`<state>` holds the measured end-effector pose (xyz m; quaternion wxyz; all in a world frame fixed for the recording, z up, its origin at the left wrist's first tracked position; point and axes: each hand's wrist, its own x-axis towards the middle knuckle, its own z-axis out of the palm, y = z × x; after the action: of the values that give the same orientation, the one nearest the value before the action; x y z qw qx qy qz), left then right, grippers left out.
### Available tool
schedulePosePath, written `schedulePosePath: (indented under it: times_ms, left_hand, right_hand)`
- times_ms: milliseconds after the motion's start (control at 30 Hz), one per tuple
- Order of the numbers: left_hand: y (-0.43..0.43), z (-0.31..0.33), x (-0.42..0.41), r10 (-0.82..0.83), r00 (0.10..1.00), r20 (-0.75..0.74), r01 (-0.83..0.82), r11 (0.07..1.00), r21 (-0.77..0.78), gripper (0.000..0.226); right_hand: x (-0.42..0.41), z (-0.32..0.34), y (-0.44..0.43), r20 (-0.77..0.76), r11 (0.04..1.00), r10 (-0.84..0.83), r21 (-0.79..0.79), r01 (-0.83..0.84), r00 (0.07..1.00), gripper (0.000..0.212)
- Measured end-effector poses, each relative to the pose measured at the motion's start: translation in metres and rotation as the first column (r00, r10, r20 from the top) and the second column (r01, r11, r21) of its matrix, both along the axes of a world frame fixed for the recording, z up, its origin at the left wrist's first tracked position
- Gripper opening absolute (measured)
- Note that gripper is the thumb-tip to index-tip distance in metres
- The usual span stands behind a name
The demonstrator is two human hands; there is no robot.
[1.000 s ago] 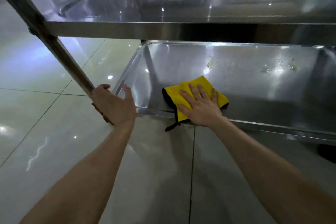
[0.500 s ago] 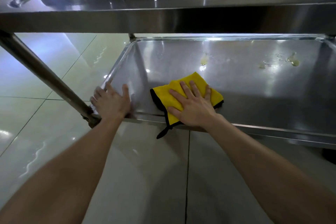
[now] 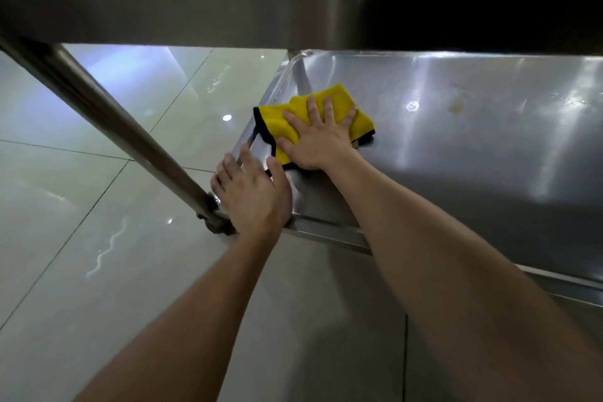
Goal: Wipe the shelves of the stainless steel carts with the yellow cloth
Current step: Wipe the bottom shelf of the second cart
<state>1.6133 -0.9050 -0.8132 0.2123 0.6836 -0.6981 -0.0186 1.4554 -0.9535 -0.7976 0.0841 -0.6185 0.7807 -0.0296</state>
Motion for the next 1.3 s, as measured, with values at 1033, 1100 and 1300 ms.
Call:
schedulePosePath:
  times_ms: [1033, 1100, 1300]
  left_hand:
    - [0.146, 0.020, -0.201, -0.653, 0.754, -0.069, 0.653, 0.757, -0.030, 0.060]
    - [0.147, 0.014, -0.202, -0.660, 0.747, -0.080, 0.660, 0.751, -0.028, 0.062]
    - [0.143, 0.006, -0.202, -0.621, 0.772, -0.135, 0.625, 0.780, -0.016, 0.071]
  right_hand:
    - [-0.197, 0.003, 0.275, 0.034, 0.947, -0.319, 0.032, 0.318, 0.947, 0.072]
    - [-0.215, 0.003, 0.291, 0.055, 0.942, -0.337, 0.010, 0.336, 0.940, 0.073]
    - [-0.307, 0.007, 0.380, 0.044, 0.863, -0.504, 0.012, 0.504, 0.862, 0.071]
